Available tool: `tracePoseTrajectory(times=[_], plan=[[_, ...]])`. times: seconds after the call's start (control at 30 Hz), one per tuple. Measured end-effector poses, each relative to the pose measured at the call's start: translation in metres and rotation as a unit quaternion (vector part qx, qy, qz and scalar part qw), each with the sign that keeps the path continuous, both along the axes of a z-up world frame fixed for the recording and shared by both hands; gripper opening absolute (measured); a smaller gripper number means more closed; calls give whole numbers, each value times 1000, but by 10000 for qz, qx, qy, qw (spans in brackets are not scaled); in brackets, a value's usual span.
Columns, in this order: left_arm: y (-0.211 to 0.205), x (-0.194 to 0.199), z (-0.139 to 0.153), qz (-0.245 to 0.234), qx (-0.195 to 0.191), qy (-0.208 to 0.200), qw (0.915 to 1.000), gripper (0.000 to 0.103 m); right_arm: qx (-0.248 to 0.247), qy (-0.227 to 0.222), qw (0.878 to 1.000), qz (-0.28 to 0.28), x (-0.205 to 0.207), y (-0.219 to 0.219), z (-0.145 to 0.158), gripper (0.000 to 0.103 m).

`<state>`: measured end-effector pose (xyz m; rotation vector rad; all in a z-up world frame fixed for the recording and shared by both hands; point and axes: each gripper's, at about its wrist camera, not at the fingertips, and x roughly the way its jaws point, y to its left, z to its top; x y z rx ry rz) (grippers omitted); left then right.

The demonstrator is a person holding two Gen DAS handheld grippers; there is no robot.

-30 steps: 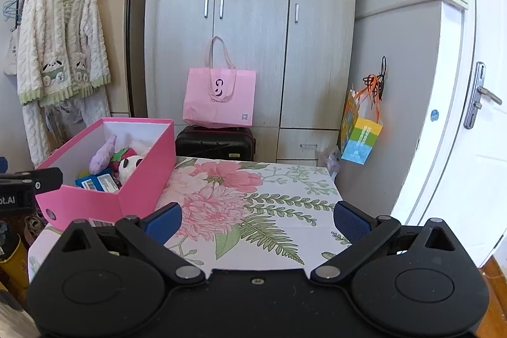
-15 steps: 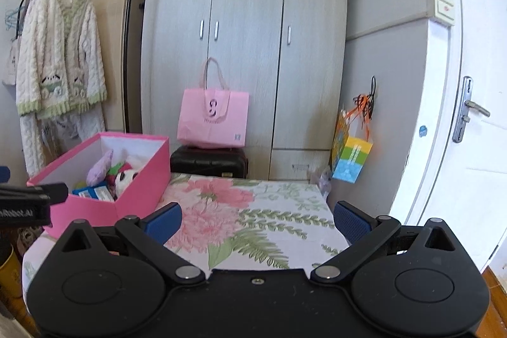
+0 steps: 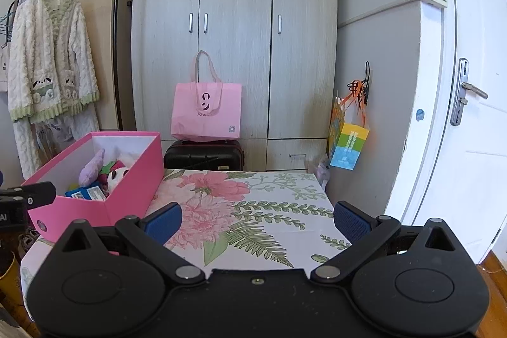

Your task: Organize soft objects

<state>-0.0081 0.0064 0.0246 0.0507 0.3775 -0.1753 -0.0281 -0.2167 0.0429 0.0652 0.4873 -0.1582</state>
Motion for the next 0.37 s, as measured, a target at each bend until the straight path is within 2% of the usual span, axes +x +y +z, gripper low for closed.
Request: tracePoseTrajectory(times=[0.37], plan=[[0,3,-2,64,21,-21,10000,103,-10,112,9999,35,6,3,-5,103]])
